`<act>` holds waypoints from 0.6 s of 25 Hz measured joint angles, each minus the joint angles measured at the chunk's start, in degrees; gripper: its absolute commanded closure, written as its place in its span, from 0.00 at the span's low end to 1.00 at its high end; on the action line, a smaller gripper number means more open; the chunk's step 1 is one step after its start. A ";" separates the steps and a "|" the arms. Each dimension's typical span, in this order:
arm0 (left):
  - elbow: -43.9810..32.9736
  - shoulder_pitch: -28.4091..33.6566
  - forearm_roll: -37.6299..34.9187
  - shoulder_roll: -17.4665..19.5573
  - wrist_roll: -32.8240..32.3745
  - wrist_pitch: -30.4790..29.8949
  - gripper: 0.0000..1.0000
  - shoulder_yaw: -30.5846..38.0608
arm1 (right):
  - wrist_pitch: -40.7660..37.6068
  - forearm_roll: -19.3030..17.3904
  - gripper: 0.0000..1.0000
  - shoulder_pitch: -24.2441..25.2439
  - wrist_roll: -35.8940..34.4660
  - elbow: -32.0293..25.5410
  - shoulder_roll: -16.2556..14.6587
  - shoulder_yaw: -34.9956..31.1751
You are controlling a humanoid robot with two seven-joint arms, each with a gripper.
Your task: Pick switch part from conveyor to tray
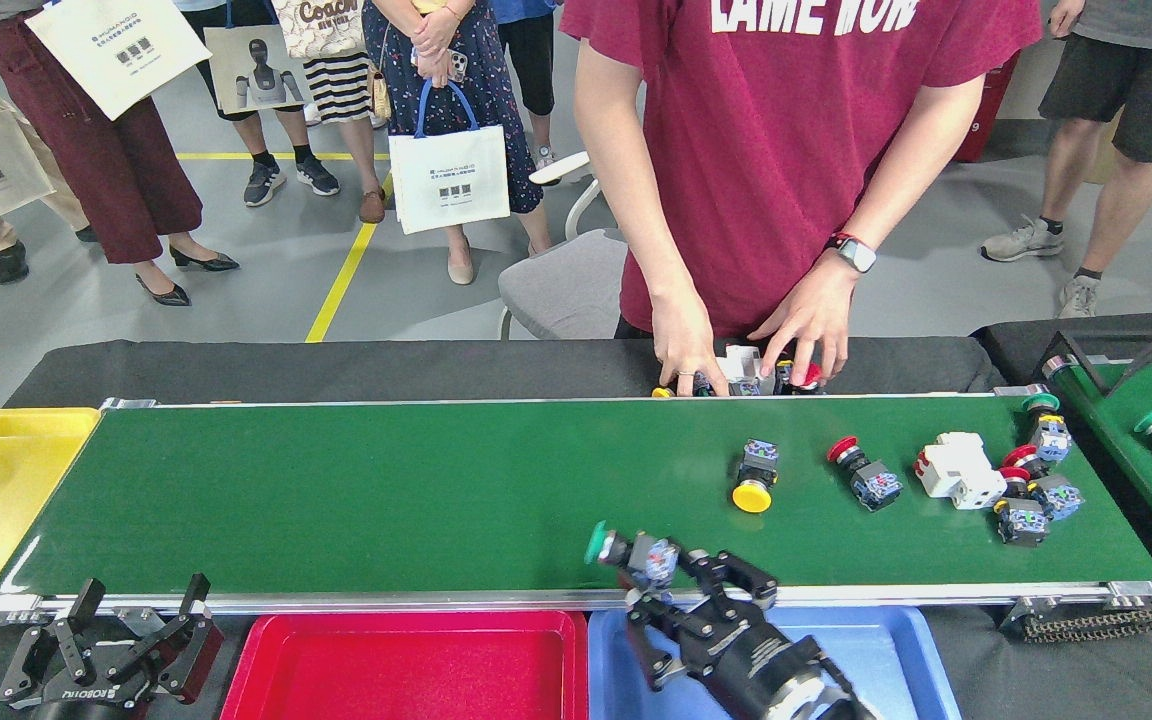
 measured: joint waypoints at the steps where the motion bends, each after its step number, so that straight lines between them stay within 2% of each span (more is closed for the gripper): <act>1: 0.00 -0.02 0.00 0.00 0.00 0.00 0.00 -0.02 | -0.07 0.00 0.81 0.26 0.01 0.05 0.00 2.07; 3: 0.00 -0.09 0.00 0.00 0.00 0.00 0.00 -0.05 | -0.13 0.11 0.80 1.11 0.01 0.30 0.10 4.99; 4: 0.00 -0.18 0.00 0.00 0.01 0.00 0.00 -0.11 | -0.12 0.26 0.75 1.20 -0.04 0.78 0.46 5.92; 5: -0.01 -0.21 -0.01 0.00 0.02 0.00 0.00 -0.18 | 0.00 0.37 0.56 1.19 -0.11 1.67 1.22 6.52; 6: -0.04 -0.24 -0.01 0.00 0.04 0.01 0.00 -0.24 | 0.17 0.49 0.29 1.22 -0.12 2.88 2.52 7.10; 7: -0.04 -0.40 -0.01 0.00 0.05 0.02 0.00 -0.26 | 0.44 0.50 0.09 1.27 -0.13 3.39 3.50 7.28; 8: -0.07 -0.50 -0.01 0.00 0.07 0.02 0.00 -0.26 | 0.68 0.50 0.04 1.58 -0.14 3.43 3.98 7.27; 10: -0.08 -0.54 -0.01 0.00 0.16 0.03 0.00 -0.27 | 0.84 0.50 0.02 2.13 -0.14 3.16 4.10 7.18; 15: -0.22 -0.59 -0.01 -0.01 0.18 0.29 0.00 -1.01 | 1.11 0.47 0.02 2.19 -0.34 0.92 3.96 6.89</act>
